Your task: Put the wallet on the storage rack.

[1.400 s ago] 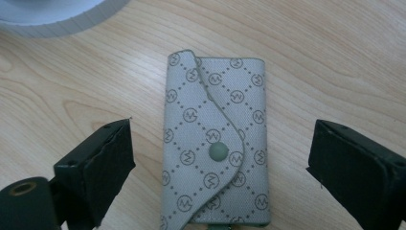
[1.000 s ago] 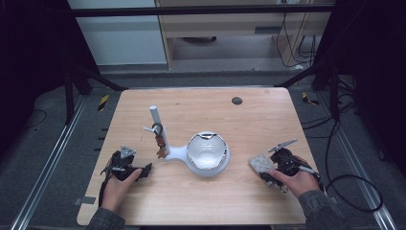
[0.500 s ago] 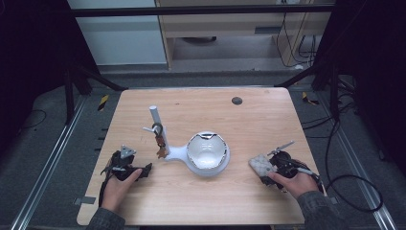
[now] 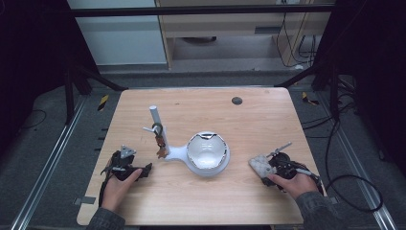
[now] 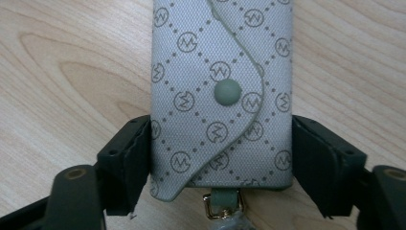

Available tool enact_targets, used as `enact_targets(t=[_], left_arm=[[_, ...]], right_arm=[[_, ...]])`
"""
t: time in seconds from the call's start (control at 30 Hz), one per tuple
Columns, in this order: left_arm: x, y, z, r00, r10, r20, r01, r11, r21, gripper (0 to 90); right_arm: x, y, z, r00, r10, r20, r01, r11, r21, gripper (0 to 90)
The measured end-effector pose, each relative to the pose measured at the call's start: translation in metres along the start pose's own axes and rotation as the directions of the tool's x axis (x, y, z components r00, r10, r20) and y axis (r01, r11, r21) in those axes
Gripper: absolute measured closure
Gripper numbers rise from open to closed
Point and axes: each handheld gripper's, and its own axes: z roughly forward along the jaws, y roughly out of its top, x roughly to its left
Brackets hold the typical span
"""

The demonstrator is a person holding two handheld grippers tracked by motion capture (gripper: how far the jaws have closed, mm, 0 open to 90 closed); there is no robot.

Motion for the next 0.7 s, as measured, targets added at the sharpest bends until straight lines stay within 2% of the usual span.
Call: enact_targets(t=[0.13, 0.3, 0.4, 0.53, 0.7], left_arm=[[0.0, 0.0, 0.0, 1.0, 0.0, 0.0, 0.0, 1.0, 0.0, 1.9], [0.0, 0.0, 0.0, 1.0, 0.0, 0.0, 0.0, 1.0, 0.0, 1.9], [0.0, 0.0, 0.0, 1.0, 0.0, -0.001, 0.0, 1.0, 0.0, 1.9], [0.0, 0.0, 0.0, 1.0, 0.0, 0.0, 0.0, 1.0, 0.0, 1.9], [0.0, 0.0, 0.0, 1.0, 0.0, 0.0, 0.0, 1.0, 0.0, 1.9]], right_arm=[[0.0, 0.001, -0.001, 1.0, -0.01, 0.002, 0.01, 1.0, 0.007, 28.9], [0.002, 0.003, -0.008, 0.9983, -0.058, 0.005, 0.058, 0.998, 0.013, 31.1], [0.006, 0.006, -0.018, 0.9963, -0.086, 0.007, 0.086, 0.996, 0.011, 31.3], [0.012, 0.014, -0.037, 0.9901, -0.14, 0.009, 0.14, 0.99, -0.005, 31.4], [0.019, 0.023, -0.055, 0.983, -0.183, 0.013, 0.184, 0.983, -0.019, 31.5]])
